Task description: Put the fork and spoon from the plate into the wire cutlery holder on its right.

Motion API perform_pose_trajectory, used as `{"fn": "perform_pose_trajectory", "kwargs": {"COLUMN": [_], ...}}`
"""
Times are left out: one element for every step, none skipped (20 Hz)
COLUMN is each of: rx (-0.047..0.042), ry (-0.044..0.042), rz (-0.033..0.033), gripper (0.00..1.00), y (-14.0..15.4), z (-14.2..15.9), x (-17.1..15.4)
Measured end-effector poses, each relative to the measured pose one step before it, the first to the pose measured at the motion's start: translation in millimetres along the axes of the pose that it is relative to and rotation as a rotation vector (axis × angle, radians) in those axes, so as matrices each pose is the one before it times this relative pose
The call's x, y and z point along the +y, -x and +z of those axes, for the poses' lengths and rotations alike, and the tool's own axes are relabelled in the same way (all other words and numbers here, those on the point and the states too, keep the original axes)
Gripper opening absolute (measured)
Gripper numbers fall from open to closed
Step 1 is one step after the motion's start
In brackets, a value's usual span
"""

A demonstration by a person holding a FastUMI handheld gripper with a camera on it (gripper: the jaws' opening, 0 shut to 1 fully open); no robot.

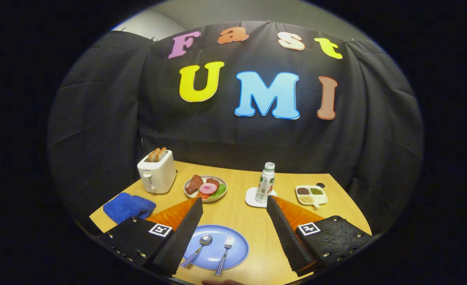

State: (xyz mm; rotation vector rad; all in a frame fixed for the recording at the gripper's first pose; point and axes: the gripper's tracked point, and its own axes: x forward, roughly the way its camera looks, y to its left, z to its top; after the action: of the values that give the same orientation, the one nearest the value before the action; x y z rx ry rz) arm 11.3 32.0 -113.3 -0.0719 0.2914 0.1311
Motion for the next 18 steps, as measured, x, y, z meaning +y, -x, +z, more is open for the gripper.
{"fn": "perform_pose_trajectory", "kwargs": {"rx": [0.03087, 0.03009, 0.0279, 0.02882, 0.02605, 0.03136, 0.0313, 0.03662, 0.03686, 0.04931, 0.04661, 0.03799, 0.02679, 0.03369, 0.02794, 0.02956, 0.02576, 0.02916], "ry": [-0.0065, -0.00903, -0.00898, -0.00565, -0.0022, 0.00539, 0.00899, 0.00988, 0.00928, 0.01, 0.0, -0.00508, -0.00479, 0.00255, 0.00694, 0.00446, -0.00632, -0.01496], "rz": [0.00763, 0.00695, 0.00652, 0.00265, 0.00533, -0.00238, -0.00294, 0.00266, -0.0016, -0.00352, 0.01897, 0.0144, 0.00704, 0.00181, -0.00222, -0.00005, 0.01178, 0.01568], "gripper": [0.99, 0.99, 0.99, 0.99, 0.99, 0.99, 0.99, 0.99, 0.99, 0.99, 0.99, 0.99, 0.99, 0.99, 0.99, 0.99, 0.99, 1.0], "y": [-1.91, -2.65, -2.52, -2.46, -3.11, -3.74, -3.03, -4.23, -2.58, -5.17, -2.38, -3.17, -2.1, -3.23, -3.17, -3.93, -3.44, -5.18], "z": [-7.85, -9.29, -7.23, -8.86, -6.58, -8.8, -8.16, -10.83, -8.99, -12.4, -11.86, -10.82, -6.6, -9.58, -6.5, -8.26, -5.43, -7.7], "x": [1.38, 1.85, 1.43, 1.63, 1.12, 0.8, 0.23, 1.59, 0.11, 0.59, 4.15, 5.77, 2.01, -0.19, -0.62, 1.06, 1.47, 3.75]}}
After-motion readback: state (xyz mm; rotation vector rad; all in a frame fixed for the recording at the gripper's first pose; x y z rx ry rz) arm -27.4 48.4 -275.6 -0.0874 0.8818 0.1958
